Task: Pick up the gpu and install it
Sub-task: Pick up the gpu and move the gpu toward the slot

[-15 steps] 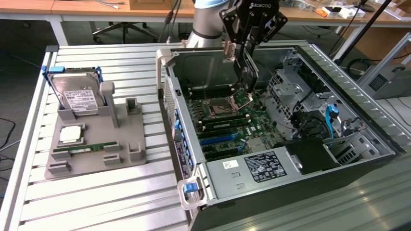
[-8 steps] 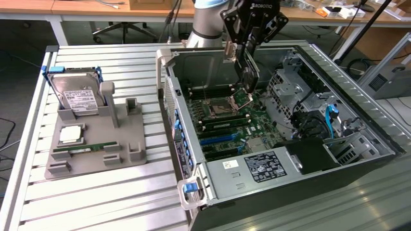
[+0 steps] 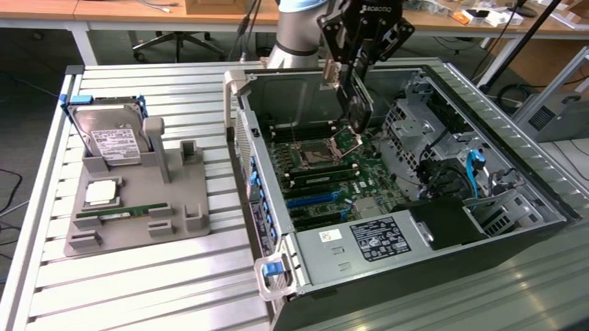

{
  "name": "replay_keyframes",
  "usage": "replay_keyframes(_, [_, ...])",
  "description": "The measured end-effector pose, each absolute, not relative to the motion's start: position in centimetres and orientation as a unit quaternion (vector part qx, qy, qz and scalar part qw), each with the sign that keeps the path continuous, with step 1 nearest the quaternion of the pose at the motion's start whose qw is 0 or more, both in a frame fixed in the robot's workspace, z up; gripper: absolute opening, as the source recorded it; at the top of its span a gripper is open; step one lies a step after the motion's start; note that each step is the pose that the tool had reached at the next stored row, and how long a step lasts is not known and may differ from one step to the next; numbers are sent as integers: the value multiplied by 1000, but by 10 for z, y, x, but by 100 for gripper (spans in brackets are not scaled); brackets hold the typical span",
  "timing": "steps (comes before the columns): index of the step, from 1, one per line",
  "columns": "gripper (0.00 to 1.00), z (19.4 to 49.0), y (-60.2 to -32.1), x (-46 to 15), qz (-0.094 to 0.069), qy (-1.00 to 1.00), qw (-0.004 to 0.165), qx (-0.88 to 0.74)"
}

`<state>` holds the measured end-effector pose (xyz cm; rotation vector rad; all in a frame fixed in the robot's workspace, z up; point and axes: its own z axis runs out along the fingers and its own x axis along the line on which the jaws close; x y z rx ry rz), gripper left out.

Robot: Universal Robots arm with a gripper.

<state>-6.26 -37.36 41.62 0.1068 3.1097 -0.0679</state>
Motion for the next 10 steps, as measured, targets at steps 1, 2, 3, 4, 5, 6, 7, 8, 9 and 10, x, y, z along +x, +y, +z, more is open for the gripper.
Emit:
replay_keyframes(1, [27, 416, -374, -62, -22, 999, 15, 34])
replay_keyframes(2, [27, 416, -374, -62, -22, 999, 15, 34])
replay_keyframes(3, [27, 416, -374, -62, -22, 999, 15, 34])
replay_keyframes(4, [27, 416, -374, -62, -23, 999, 15, 34])
replay_keyframes(5, [27, 416, -374, -61, -23, 999, 15, 34])
replay_keyframes(6, [27, 416, -374, -61, -23, 999, 15, 34])
replay_keyframes(7, [27, 416, -374, -61, -23, 999, 15, 34])
replay_keyframes(8, [27, 416, -374, -61, -23, 999, 15, 34])
replay_keyframes(9, [27, 416, -374, -60, -24, 999, 15, 34])
replay_keyframes(10, [27, 416, -374, -60, -24, 999, 15, 34])
